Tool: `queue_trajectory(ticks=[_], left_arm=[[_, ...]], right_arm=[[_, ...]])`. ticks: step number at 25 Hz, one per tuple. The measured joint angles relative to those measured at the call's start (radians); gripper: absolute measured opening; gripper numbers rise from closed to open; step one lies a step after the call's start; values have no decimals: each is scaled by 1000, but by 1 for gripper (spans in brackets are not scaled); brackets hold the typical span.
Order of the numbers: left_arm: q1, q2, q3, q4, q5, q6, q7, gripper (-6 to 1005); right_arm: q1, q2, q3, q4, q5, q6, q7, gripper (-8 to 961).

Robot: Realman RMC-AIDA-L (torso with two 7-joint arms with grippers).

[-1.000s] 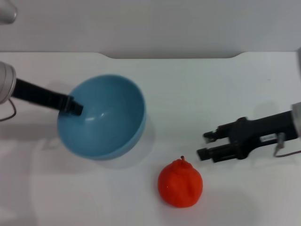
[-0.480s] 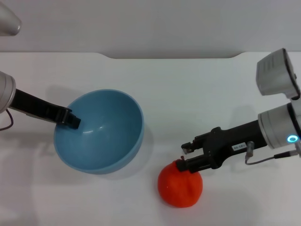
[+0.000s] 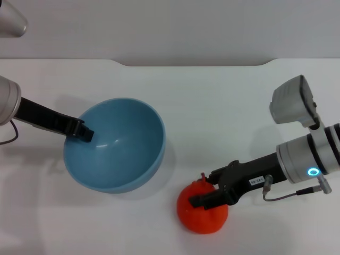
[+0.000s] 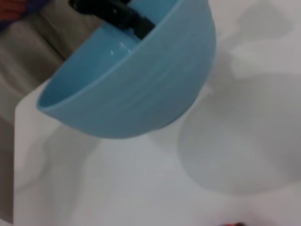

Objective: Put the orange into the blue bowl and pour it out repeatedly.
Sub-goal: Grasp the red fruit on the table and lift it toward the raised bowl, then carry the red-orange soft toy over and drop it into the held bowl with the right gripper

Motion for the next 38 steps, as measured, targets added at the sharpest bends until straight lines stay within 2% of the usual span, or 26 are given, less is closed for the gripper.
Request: queue_trajectory(ticks=[6, 11, 17, 18, 22, 25, 28, 30, 32, 33, 35, 36, 38], left_arm=[[-4, 0, 0, 0, -6, 0, 2, -2], [-12, 1, 0, 0, -5, -1, 4, -1], [-25, 0, 21, -13, -2, -34, 6, -1], [-30, 0, 48, -19, -4, -53, 5, -1], [-44, -2, 93, -25, 0, -64, -1, -1], [-63, -3, 121, -45, 0, -70, -3, -2], [-92, -5, 149, -104, 0, -80, -4, -2], [-112, -8, 186, -146, -2, -104, -7, -2], [-118, -11, 203, -156, -6, -115, -11, -2], [-132, -14, 282, -173, -24, -148, -36, -2], [-146, -15, 354, -177, -43, -168, -61, -1], [-160, -17, 407, -181, -67, -182, -82, -1], [-170, -18, 441, -186, -80, -186, -93, -1]], right_arm=[[4, 1, -65, 6, 1, 30, 10, 601], [-13, -4, -63, -32, 2, 4, 7, 493], [-78, -15, -8, -118, 7, -31, 3, 348], [-97, -25, 41, -133, 7, -57, 2, 324], [-131, -38, 122, -170, 7, -117, 2, 227], [-186, -56, 168, -241, 0, -178, 2, 165], [-238, -81, 201, -309, -1, -254, 5, 137], [-261, -89, 252, -347, -2, -319, 6, 118], [-278, -91, 302, -389, -2, -378, 7, 104], [-286, -91, 325, -414, -2, -409, 7, 97], [-295, -88, 355, -457, -2, -450, 9, 83], [-298, -79, 370, -500, -1, -482, 10, 76], [-298, -73, 375, -520, 0, -498, 10, 60]])
